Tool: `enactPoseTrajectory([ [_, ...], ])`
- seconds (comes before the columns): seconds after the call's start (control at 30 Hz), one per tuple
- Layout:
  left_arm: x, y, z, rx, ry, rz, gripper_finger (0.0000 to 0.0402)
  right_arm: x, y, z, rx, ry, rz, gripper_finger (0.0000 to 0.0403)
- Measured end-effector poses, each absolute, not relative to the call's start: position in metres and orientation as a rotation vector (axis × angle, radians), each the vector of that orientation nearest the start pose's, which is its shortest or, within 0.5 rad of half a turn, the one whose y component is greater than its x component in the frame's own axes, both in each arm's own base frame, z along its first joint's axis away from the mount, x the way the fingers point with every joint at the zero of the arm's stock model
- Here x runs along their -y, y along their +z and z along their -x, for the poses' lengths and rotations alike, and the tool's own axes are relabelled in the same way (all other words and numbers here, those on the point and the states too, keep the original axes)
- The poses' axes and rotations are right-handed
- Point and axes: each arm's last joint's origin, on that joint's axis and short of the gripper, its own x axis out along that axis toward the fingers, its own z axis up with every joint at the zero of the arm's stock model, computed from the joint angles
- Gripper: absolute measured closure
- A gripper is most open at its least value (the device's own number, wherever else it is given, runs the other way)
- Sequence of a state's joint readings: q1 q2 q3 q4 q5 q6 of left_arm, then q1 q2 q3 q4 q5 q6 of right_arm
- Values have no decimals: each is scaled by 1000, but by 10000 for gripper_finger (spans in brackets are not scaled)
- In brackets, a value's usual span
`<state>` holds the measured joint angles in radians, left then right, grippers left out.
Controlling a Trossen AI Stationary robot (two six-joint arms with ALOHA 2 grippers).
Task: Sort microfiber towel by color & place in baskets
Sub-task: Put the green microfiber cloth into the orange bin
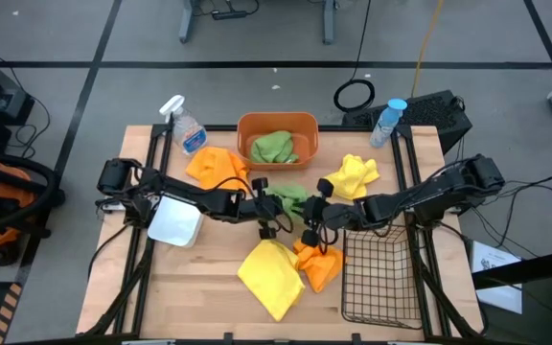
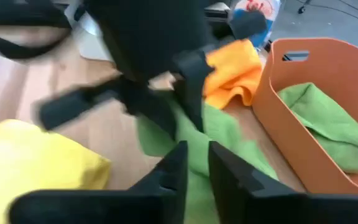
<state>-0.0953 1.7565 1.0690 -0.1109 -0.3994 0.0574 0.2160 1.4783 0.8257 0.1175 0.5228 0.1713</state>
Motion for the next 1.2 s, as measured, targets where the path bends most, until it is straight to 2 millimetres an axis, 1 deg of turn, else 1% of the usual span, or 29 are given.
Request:
enactPoseTrajectory([
  [0.1, 28, 194, -364, -788, 268, -299, 368, -45, 211, -304, -506, -373, 23, 391],
  [0.17, 31, 201, -365, -786, 277, -329, 368, -40, 209, -304, -521, -419, 17, 398],
  [0.3, 35, 212, -363, -803, 340, -383, 368, -33, 203, -300, -583, -496, 25, 391],
  [0.4, 35, 227, -364, -760, 381, -387, 368, -32, 202, -299, -595, -500, 27, 394],
  [0.47, 34, 232, -361, -758, 401, -397, 368, -33, 202, -299, -594, -496, 22, 398],
  [0.63, 34, 247, -362, -708, 416, -421, 368, -33, 203, -299, -585, -492, 7, 401],
  [0.73, 32, 251, -362, -718, 449, -475, 368, -34, 202, -300, -588, -469, -25, 402],
  [1.0, 32, 271, -368, -686, 483, -570, 368, -36, 203, -301, -586, -414, -49, 402],
  [1.1, 28, 276, -370, -689, 505, -605, 368, -36, 205, -302, -574, -408, -42, 402],
  [1.2, 23, 279, -371, -685, 525, -599, 368, -36, 206, -303, -560, -396, -39, 402],
])
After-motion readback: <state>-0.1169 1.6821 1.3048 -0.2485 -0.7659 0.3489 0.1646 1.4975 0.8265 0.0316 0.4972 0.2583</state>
